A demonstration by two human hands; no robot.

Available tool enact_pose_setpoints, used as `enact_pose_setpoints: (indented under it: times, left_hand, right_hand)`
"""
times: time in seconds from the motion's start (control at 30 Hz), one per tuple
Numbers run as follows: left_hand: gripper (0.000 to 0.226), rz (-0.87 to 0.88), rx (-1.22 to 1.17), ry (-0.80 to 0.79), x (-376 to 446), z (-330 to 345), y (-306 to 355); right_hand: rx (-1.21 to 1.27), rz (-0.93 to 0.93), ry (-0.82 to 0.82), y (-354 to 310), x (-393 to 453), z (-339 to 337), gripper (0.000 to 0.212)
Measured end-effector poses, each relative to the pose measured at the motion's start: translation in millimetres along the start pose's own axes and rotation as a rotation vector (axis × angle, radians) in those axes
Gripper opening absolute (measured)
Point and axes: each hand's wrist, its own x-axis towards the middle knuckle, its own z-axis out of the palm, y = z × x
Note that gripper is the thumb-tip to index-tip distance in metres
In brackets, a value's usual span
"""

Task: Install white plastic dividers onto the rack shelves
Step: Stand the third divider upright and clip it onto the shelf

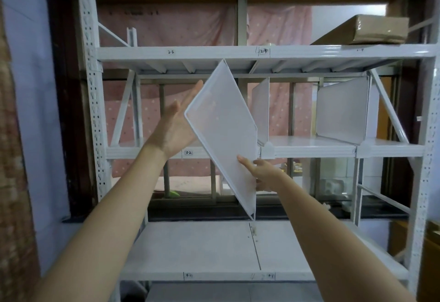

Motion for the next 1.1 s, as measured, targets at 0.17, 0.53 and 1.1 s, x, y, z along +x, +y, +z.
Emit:
enact_pose_setpoints:
  times: [0.17, 0.53, 1.1]
  left_hand:
    - [0.121, -0.033, 0.482, -0.059, 4.9, 12.2, 4.7]
    - [0.081, 0.045, 0.748, 0.085, 25.3, 12.8, 16.6]
    - [0.06, 0.115, 0.515, 0.287, 55.4, -57.7, 30.6]
  right_hand:
    - [-0.006, -0.015, -0.112, -4.8, -4.1, 15.6, 0.086]
    - [0.054, -0.055, -0.159, -16.0, 10.4, 35.0, 0.09]
    - [-0.291, -0.612, -0.358, -40.6, 19.1, 32.0, 0.116]
